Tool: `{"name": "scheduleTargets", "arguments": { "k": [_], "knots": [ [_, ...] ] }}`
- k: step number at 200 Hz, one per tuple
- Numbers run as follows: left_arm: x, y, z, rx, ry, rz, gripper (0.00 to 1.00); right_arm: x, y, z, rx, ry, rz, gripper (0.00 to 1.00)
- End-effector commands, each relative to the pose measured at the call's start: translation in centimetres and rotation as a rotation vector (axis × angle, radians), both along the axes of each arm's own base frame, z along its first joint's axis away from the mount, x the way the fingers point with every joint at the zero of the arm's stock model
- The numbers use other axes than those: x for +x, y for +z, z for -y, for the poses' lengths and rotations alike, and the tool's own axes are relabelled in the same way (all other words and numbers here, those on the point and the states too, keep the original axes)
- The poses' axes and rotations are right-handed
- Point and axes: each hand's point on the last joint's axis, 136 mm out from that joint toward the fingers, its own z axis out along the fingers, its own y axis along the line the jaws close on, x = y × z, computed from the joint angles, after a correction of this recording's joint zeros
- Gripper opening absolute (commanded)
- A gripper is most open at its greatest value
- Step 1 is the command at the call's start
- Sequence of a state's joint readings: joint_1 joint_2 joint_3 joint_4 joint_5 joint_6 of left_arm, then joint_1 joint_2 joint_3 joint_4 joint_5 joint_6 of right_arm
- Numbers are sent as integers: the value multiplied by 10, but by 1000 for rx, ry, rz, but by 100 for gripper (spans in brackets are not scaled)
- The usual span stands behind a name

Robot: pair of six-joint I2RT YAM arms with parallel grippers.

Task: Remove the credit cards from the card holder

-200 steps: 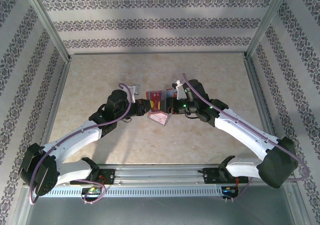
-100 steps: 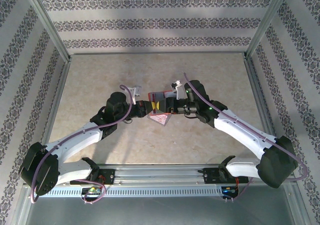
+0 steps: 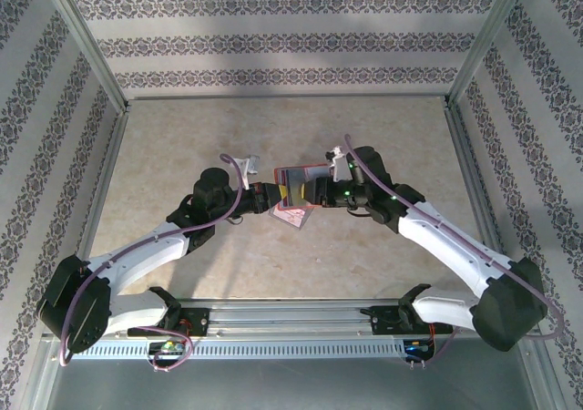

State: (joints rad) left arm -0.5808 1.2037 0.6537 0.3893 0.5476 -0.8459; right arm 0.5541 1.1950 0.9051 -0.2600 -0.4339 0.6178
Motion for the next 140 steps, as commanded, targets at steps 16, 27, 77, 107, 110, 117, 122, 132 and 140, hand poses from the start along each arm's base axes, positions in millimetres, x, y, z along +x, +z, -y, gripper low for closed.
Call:
{"name": "scheduleTargets", "arguments": {
  "k": [16,27,77,107,110,117,122,132,140],
  "knots": [
    [1,26,5,-79,-28,72,0,-1,-14,32,-89,-63,-2,36],
    [1,26,5,-79,-29,72,0,-1,-16,39,-108,-77,0,36],
    [2,23,5,-71,-25,63,0,-1,-9,67,-118,-121,9,39],
    [2,23,3,-66,-18,65,0,-9,0,92,-98,-142,17,45],
    [2,23,3,-67,-18,66,0,-10,2,93,-86,-140,19,46],
    [2,23,3,-65,-17,64,0,-13,7,94,-52,-136,26,49],
    [2,23,3,-66,-17,65,0,-14,11,95,-25,-133,30,52],
    [2,23,3,-67,-19,66,0,-17,20,92,48,-118,45,58],
    [2,24,3,-68,-19,66,0,-19,25,87,106,-98,54,65]
  ]
}}
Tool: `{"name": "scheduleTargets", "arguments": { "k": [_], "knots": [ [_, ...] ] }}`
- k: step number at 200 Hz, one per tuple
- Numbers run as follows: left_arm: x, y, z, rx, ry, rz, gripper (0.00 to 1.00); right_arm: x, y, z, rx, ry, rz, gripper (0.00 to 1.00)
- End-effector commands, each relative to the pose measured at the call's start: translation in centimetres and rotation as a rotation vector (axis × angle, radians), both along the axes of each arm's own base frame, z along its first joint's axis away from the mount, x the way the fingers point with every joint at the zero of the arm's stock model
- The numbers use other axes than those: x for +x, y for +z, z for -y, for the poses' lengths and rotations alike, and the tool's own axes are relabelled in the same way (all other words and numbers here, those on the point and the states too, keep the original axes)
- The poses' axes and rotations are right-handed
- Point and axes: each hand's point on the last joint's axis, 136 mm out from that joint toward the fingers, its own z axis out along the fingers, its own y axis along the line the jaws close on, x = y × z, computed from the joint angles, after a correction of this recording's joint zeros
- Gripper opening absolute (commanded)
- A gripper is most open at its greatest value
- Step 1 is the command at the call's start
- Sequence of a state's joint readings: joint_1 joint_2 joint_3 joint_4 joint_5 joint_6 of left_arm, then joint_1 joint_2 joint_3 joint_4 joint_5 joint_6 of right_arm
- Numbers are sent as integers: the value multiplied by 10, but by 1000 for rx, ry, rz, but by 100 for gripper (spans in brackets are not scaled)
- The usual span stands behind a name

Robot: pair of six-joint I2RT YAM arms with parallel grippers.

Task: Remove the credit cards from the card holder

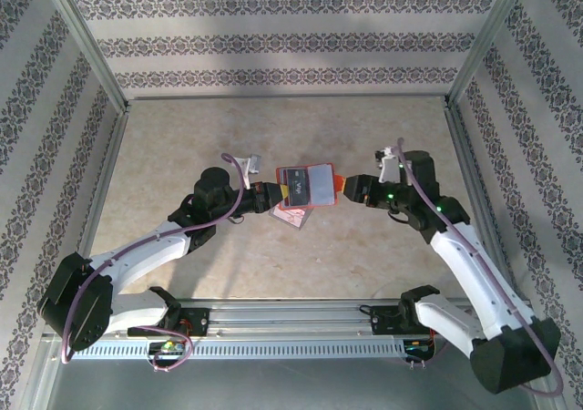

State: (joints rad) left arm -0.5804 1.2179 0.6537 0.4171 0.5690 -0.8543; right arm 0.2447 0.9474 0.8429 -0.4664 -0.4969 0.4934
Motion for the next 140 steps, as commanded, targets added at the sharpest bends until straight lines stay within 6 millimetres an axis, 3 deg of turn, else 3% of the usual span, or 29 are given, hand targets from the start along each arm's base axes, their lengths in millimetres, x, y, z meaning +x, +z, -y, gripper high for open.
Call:
{"name": "scheduleTargets", "arguments": {
  "k": [1,26,65,111,131,140],
  "knots": [
    [2,22,0,-53,0,63,0,-16,11,-13,143,99,14,65],
    [2,24,0,-62,-2,65,0,-20,12,-28,257,164,4,83],
    [1,25,-1,-56,-2,67,0,-26,9,-46,344,251,41,90],
    [1,25,-1,-57,1,65,0,-25,7,-61,375,280,74,89],
    [1,24,0,-58,-3,62,0,-18,7,-67,366,262,85,80],
    [1,25,0,-58,-2,63,0,-16,9,-69,362,262,88,71]
  ]
}}
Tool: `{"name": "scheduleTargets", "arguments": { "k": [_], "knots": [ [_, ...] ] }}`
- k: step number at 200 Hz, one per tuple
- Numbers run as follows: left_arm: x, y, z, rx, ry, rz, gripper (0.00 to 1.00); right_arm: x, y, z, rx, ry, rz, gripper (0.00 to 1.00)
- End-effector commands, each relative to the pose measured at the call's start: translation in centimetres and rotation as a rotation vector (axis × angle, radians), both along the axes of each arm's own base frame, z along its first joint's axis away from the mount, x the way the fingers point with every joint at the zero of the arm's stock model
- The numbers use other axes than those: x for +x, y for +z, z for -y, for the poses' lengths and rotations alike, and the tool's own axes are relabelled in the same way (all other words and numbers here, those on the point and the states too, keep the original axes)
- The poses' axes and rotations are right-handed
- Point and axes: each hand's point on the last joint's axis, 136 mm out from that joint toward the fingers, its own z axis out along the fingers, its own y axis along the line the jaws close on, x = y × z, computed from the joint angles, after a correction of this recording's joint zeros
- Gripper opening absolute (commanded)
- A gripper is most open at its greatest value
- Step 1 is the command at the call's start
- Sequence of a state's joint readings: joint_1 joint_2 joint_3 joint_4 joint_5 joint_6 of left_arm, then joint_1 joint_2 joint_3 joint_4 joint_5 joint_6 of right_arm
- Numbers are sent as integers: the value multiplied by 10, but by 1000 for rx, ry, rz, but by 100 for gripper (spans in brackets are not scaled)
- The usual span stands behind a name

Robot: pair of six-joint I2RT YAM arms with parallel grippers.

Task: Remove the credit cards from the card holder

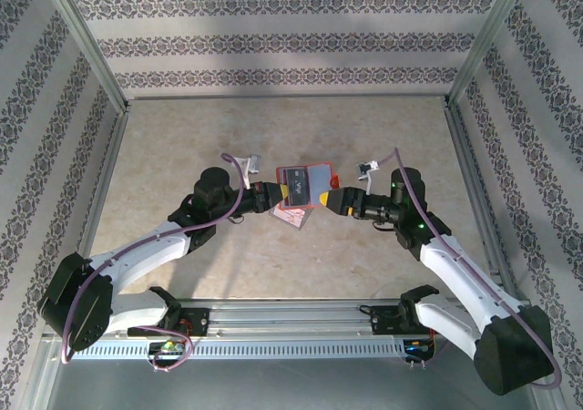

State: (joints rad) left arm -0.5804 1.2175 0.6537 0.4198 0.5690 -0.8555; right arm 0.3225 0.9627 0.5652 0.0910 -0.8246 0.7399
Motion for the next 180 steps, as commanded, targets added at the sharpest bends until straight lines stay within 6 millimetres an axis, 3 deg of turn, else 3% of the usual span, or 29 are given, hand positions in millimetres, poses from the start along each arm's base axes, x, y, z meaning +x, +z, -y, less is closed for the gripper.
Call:
{"name": "scheduleTargets", "arguments": {
  "k": [1,59,85,148,180],
  "knots": [
    [1,24,0,-55,-2,61,0,10,16,-7,21,-12,74,69],
    [1,24,-1,-60,-1,53,0,13,13,-1,-17,-61,85,26],
    [1,29,-7,-72,10,56,19,13,17,1,-16,-72,99,0],
    [-6,52,-31,-140,38,109,60,11,32,0,25,-44,129,0],
    [-5,54,-27,-172,20,104,71,8,41,-6,72,-7,144,0]
  ]
}}
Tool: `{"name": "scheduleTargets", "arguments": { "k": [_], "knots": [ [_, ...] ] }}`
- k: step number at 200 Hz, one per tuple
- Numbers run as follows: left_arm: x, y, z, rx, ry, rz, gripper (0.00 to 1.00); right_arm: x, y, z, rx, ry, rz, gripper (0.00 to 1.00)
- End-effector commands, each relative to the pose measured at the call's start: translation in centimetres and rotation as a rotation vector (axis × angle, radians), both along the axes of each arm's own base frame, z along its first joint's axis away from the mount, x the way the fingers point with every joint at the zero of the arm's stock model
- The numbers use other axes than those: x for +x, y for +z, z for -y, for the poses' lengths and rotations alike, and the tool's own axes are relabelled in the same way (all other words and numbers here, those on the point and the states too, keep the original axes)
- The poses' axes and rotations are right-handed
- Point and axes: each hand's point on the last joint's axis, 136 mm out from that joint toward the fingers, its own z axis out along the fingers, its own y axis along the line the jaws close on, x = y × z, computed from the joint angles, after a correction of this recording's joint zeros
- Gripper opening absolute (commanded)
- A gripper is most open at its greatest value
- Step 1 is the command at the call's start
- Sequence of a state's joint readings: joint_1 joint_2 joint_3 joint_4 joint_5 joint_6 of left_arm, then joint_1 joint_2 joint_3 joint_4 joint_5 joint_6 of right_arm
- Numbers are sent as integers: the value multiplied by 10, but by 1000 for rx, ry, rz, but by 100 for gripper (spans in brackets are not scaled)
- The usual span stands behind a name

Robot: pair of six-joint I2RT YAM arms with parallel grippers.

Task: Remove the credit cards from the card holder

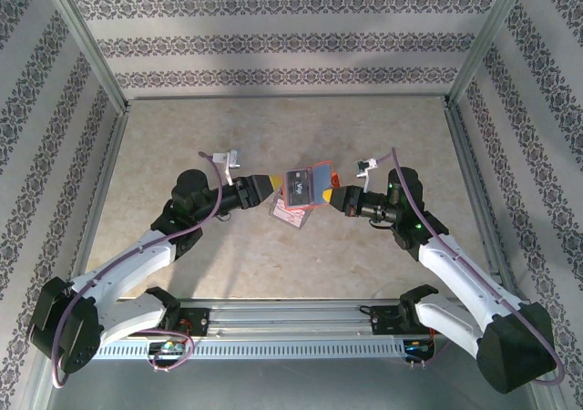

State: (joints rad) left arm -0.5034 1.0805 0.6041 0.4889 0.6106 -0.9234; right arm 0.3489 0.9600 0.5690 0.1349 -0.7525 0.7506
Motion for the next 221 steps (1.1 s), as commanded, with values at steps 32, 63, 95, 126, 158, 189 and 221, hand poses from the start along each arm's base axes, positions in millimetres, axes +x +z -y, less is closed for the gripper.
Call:
{"name": "scheduleTargets", "arguments": {
  "k": [32,63,95,126,158,189,221],
  "knots": [
    [8,-1,-10,-12,60,5,82,-1,46,-4,95,42,120,0],
    [7,6,-13,-80,52,11,88,-4,62,-7,141,59,141,0],
    [5,11,-9,-105,21,18,90,-4,83,-9,218,63,171,0],
    [1,24,1,-150,-51,55,84,-8,87,-18,234,96,161,0],
    [-1,28,7,-179,-102,68,68,-7,81,-25,241,102,141,0],
    [-1,22,9,-175,-110,54,39,-8,77,-28,239,106,130,0],
    [1,12,5,-132,-70,33,6,-6,63,-26,212,87,107,6]
  ]
}}
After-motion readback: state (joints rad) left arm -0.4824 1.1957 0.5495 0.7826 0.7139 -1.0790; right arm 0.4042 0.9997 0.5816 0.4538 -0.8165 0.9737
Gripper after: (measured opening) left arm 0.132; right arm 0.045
